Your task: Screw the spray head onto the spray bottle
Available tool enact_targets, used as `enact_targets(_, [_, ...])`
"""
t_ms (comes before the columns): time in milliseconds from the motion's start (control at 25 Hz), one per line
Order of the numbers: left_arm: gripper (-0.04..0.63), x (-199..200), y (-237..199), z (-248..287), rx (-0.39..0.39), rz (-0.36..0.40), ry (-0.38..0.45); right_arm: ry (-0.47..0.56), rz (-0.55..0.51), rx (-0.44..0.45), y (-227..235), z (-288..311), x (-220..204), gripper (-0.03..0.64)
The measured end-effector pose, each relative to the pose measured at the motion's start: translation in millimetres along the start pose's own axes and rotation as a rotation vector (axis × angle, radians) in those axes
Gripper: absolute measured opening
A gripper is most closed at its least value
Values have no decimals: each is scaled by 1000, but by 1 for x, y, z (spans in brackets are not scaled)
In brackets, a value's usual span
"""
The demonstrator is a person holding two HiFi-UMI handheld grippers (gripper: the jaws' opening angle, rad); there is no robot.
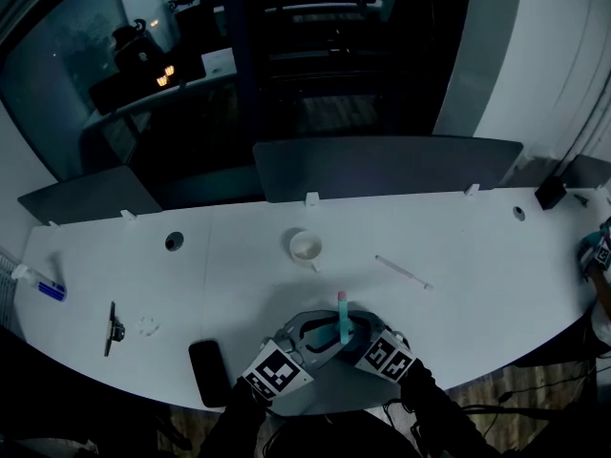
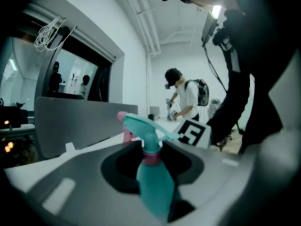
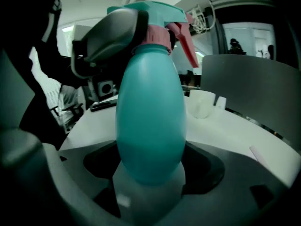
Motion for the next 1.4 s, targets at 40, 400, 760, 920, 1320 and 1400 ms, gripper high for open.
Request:
enact_targets(40, [135,0,5,-2,-18,-4,6,1,-36,54,-5,-2,-1,408])
enact_targets(400, [135,1,-1,2,201,15,-17,58,131,-256,4,-35,-6,413])
enact_targets(760, [133,6,-2,5,462,-59,17,55,289,-506,12,-22,13,410])
enact_targets(920, [133,8,3,5,393,-40,29,80,187,-346,5,-21,14,396])
enact_targets(1320, [134,-2,20,-13,95,47,-24,-10,-208,351,-27,-13,13,394])
enact_targets(1400, [134,-4,14,-15,183,54,-27,48,-81,206,-19,-15,16,394])
Point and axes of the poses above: the fingertips, and each gripper's own axes: z forward along the fingers, y to its right, x out of its top, the point moved 1 cm from there along -z, backward along the fingers, and after that the axes turned 3 degrees about -x, right-handed, at the moved point
